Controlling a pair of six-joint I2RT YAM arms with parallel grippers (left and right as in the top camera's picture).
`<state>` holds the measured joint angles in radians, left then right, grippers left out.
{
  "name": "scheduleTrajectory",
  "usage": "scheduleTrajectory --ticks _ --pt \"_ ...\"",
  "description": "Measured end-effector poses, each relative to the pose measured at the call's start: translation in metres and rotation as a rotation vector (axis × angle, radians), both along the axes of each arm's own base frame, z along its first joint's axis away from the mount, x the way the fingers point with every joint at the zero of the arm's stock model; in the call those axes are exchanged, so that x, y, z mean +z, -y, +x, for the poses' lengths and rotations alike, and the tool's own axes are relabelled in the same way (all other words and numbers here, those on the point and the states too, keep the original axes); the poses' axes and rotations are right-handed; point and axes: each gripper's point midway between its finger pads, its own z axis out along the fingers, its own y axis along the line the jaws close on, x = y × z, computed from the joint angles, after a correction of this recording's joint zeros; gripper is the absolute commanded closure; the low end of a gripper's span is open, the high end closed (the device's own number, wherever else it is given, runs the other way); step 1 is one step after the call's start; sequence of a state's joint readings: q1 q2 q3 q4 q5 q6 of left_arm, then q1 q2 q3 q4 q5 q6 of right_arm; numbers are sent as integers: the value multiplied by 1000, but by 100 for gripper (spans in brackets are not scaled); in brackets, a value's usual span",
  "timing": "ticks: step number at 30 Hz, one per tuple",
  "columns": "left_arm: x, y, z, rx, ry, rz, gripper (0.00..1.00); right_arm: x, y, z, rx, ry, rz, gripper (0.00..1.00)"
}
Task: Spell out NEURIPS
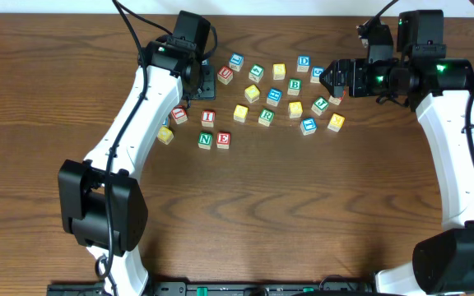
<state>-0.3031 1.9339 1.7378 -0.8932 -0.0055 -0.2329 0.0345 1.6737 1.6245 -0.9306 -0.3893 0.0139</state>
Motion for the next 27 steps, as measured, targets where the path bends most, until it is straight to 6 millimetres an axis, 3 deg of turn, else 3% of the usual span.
scheduleTrajectory --ticks 21,27 --pt "-3 -2 -5 3 -22 6 44 0 0 0 0 0 0 1" --pt "-13 -3 -11 4 -52 15 44 0 0 0 0 0 0 1"
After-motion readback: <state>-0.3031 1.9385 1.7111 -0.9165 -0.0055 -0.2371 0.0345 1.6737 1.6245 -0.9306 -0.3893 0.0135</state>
